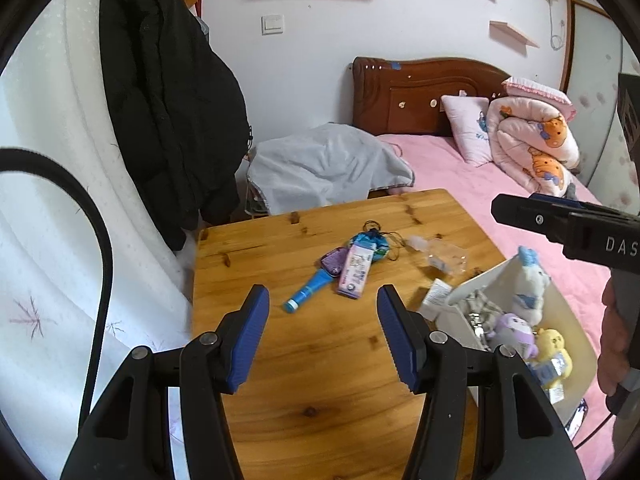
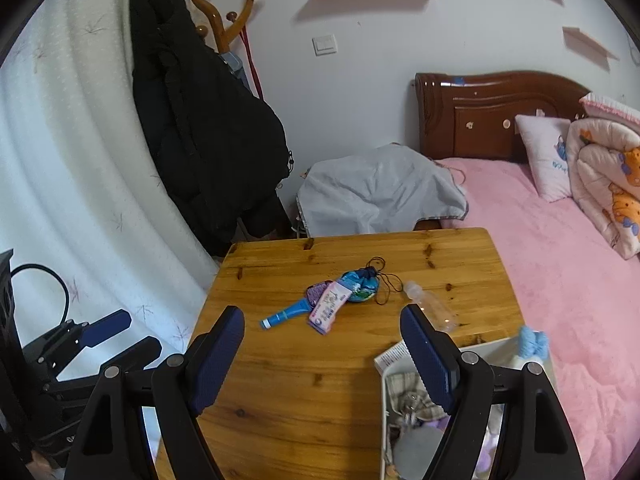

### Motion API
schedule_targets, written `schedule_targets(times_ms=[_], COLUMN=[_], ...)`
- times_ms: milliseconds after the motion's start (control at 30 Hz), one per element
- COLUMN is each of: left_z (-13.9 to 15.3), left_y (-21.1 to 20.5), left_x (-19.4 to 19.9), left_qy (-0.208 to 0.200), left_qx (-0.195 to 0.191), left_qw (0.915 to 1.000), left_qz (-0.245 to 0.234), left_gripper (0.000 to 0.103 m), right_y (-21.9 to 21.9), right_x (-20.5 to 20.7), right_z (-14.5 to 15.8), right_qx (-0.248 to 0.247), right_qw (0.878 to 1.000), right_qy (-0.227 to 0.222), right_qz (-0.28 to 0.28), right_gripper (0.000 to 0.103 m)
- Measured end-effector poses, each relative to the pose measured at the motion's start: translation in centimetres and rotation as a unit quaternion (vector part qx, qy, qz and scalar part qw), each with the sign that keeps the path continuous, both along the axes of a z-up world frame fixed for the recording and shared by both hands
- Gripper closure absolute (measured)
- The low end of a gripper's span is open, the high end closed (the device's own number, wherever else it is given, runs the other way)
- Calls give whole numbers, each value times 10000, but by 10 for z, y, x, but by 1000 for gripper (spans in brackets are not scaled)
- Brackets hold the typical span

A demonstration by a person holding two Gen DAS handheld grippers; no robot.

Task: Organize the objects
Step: 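Move both tools back over the table toward the remaining items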

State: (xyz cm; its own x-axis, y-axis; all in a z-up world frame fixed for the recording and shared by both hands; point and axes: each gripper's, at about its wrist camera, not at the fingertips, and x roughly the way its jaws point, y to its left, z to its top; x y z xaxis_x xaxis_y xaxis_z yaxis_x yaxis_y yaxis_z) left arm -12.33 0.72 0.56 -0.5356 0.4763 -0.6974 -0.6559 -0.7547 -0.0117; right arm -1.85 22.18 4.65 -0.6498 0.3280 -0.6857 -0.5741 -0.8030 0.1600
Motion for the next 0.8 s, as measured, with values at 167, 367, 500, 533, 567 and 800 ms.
schedule_targets(times_ms=[167, 367, 500, 533, 567, 800], left_z=[-18, -65, -104, -113, -121, -172], left_y=[11, 36, 51, 54, 57, 76], left_x=[-22, -61, -84, -89, -94, -127], left_qy=[-4, -322, -635, -684, -738, -1173], left_qx=[-272, -760, -1045, -1086, -1121, -1210], left_qw=[9996, 9965, 9921, 9913, 9905, 9854], left_qz=[-55, -150, -276, -283, -287, -231], left_gripper=[43, 43, 43, 43, 43, 43], right_y=[14, 44, 73, 79, 87, 111], right_x=[-29, -74, -105, -111, -118, -146], right_z=[-12, -53, -97, -107, -122, -192], right_qx=[-138, -623, -1092, -1199, -1348, -1914], right_qw=[9997, 9965, 9900, 9880, 9847, 9691], right_qy=[-155, -474, -770, -836, -940, -1336], right_qz=[-153, -307, -461, -495, -573, -795], right_gripper=[22, 22, 22, 22, 22, 27])
